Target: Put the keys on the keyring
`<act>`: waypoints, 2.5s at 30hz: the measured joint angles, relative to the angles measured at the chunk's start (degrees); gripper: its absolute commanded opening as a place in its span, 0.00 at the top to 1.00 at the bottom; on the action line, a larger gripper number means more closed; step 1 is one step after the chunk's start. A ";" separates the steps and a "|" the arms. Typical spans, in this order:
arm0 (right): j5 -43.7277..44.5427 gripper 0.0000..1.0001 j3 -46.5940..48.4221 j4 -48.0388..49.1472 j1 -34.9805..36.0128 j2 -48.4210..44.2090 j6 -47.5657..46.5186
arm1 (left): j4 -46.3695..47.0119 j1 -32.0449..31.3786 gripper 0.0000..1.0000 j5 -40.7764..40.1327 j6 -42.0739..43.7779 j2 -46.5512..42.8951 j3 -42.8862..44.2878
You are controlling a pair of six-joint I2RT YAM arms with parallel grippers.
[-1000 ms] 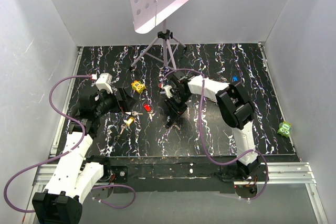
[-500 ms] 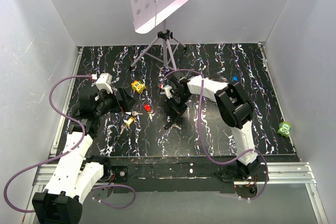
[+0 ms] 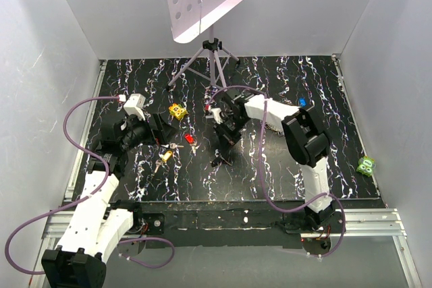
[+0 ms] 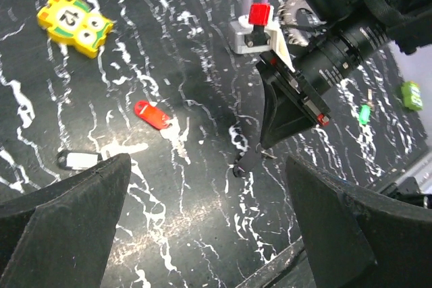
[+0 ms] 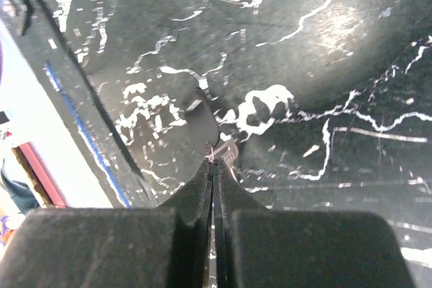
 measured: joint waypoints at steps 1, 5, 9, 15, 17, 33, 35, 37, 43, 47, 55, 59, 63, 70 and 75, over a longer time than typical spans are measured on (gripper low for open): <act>-0.85 0.99 -0.15 -0.35 -0.37 -1.05 -0.83 | 0.57 0.00 0.00 1.07 -0.04 -0.33 -0.02; -3.80 0.99 -2.91 -0.26 -1.92 -9.01 -5.14 | 5.62 -0.24 0.00 6.64 -0.98 -3.28 -1.70; -5.66 0.99 -10.47 1.16 -2.71 -22.23 -10.38 | 12.20 -3.93 0.00 10.34 -3.02 -7.21 -5.16; -5.77 0.99 -24.04 4.81 -2.95 -40.61 -15.87 | 18.73 -14.49 0.05 10.64 -5.95 -11.93 -8.81; -6.36 0.99 -27.10 6.32 -4.44 -45.38 -17.07 | 20.61 -17.29 0.05 9.68 -6.71 -12.59 -9.51; -19.50 0.99 -35.10 11.82 -14.84 -57.35 -21.62 | 41.72 -36.98 0.02 -5.01 -14.40 -4.33 -19.28; -20.46 0.99 -35.10 12.00 -15.23 -57.61 -22.01 | 44.81 -37.03 0.02 -6.19 -16.39 -2.51 -20.83; -21.11 0.99 -35.10 12.02 -15.54 -57.90 -22.34 | 46.10 -37.18 0.02 -6.97 -17.68 -1.29 -21.70; -22.84 0.99 -35.12 12.17 -16.31 -58.77 -23.26 | 46.60 -41.03 0.03 -9.55 -16.96 -0.76 -21.75; -24.22 0.99 -36.09 12.31 -16.50 -58.93 -24.39 | 46.62 -44.57 0.06 -11.47 -14.58 -0.63 -21.75; -28.06 0.99 -37.16 11.50 -16.74 -58.90 -29.35 | 46.86 -53.42 0.10 -16.24 -6.80 3.87 -21.42; -30.01 0.99 -38.03 9.88 -16.74 -58.80 -33.14 | 46.93 -56.70 0.12 -18.10 -2.86 6.86 -20.46; -31.10 0.99 -38.12 8.76 -16.74 -58.45 -35.95 | 47.58 -58.49 0.13 -19.39 -0.09 9.07 -20.11; -31.74 0.99 -38.84 7.02 -16.76 -57.64 -39.67 | 49.05 -59.54 0.13 -20.90 2.47 10.60 -20.11; -31.82 0.99 -38.84 6.69 -16.76 -57.24 -40.50 | 49.81 -59.76 0.15 -21.70 3.48 10.97 -20.11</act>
